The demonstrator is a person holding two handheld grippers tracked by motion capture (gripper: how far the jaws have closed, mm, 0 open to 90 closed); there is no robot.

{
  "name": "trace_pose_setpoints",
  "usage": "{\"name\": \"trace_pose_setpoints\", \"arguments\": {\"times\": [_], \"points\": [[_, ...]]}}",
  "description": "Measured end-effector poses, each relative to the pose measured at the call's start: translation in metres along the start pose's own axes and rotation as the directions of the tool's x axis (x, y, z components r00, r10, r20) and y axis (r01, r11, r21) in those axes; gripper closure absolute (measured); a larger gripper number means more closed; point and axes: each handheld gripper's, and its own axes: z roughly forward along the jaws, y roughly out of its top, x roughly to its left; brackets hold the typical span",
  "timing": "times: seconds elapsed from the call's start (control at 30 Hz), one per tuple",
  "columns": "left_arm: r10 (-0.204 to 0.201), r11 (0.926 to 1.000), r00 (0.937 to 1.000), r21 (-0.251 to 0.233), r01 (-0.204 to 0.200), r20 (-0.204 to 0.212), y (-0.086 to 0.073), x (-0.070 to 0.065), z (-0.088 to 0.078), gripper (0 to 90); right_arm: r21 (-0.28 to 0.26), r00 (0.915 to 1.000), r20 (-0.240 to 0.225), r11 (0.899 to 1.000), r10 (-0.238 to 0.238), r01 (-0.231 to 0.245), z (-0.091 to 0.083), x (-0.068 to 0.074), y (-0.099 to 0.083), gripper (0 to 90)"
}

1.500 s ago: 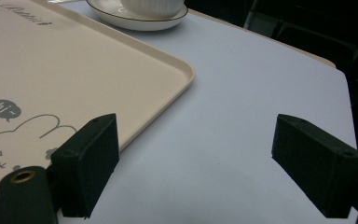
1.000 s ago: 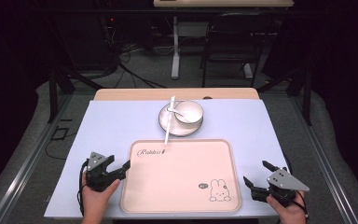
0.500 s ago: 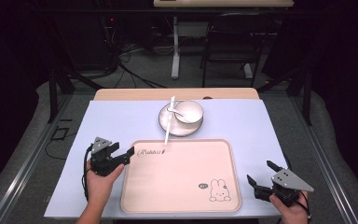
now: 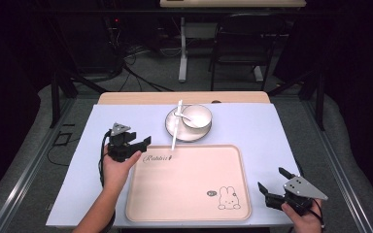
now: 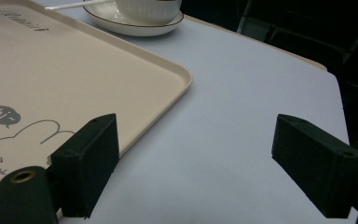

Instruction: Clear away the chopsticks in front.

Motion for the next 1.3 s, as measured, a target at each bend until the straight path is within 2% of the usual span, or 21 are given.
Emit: {"name": "trace_pose_setpoints", "arguments": {"times": [0.2, 0.27, 0.43, 0.5, 0.63, 0.7, 0.9, 1.13, 1.3], "points": [[-0.009, 1.0000, 1.0000, -0.004, 0.009, -0.004, 0.008, -0.002, 0.011, 39.5, 0.000, 1.0000, -0.002, 1.000, -0.003, 0.003, 0.000, 0.000, 0.000, 14.4], [-0.031, 0.9993, 0.9992, -0.019, 0.032, 0.027, 0.014, -0.002, 0.016, 41.9, 0.001, 1.0000, -0.001, 1.000, -0.006, 0.006, 0.000, 0.000, 0.000, 14.4], [-0.041, 0.9988, 0.9986, -0.027, 0.042, 0.034, 0.024, -0.002, 0.023, 46.8, 0.004, 1.0000, 0.000, 1.000, -0.001, 0.001, 0.000, -0.001, 0.000, 14.4], [-0.067, 0.9974, 0.9967, -0.022, 0.068, 0.046, 0.031, -0.001, 0.030, 48.1, 0.003, 1.0000, 0.002, 1.000, 0.003, -0.003, 0.000, -0.001, 0.000, 14.4], [-0.063, 0.9978, 0.9969, -0.020, 0.063, 0.048, 0.036, -0.002, 0.037, 49.0, 0.001, 1.0000, 0.006, 1.000, 0.007, -0.007, 0.000, -0.003, -0.001, 14.4], [-0.045, 0.9989, 0.9976, -0.010, 0.045, 0.052, 0.039, -0.004, 0.044, 49.5, 0.000, 0.9999, 0.007, 1.000, 0.008, -0.008, 0.000, -0.003, -0.001, 14.4], [-0.067, 0.9976, 0.9965, 0.018, 0.066, 0.049, 0.041, -0.006, 0.059, 52.7, 0.000, 0.9999, 0.007, 1.000, 0.008, -0.008, -0.001, -0.004, -0.001, 14.5], [-0.058, 0.9974, 0.9980, 0.045, 0.057, 0.025, 0.042, -0.007, 0.072, 55.1, -0.001, 0.9999, 0.007, 1.000, 0.009, -0.009, -0.001, -0.004, -0.001, 14.4], [-0.051, 0.9967, 0.9976, 0.066, 0.048, 0.046, 0.043, -0.010, 0.084, 59.2, -0.004, 1.0000, 0.005, 1.000, 0.007, -0.007, -0.001, -0.004, 0.000, 14.4]]}}
